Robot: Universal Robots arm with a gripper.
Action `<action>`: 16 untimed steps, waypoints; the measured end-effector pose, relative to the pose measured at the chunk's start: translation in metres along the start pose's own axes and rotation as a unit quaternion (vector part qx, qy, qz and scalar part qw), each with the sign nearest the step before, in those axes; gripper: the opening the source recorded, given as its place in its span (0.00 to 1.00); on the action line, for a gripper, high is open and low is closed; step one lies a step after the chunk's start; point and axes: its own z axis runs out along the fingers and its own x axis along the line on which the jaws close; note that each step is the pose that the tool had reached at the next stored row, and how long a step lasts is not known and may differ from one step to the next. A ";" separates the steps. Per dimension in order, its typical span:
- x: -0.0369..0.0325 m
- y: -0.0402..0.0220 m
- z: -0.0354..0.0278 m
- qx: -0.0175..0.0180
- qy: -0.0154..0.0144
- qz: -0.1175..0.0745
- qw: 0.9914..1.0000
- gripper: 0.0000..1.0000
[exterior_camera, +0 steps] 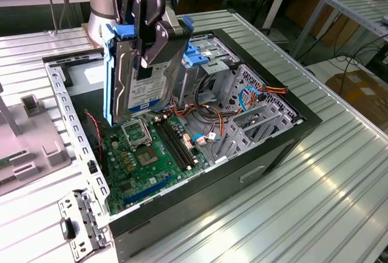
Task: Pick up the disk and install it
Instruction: 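Pick up the disk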
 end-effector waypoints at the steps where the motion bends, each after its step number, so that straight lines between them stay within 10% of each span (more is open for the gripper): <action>1: 0.0012 -0.0011 -0.0001 0.000 0.000 0.000 1.000 0.37; 16: 0.0255 -0.0178 -0.0019 -0.001 0.000 0.000 1.000 0.37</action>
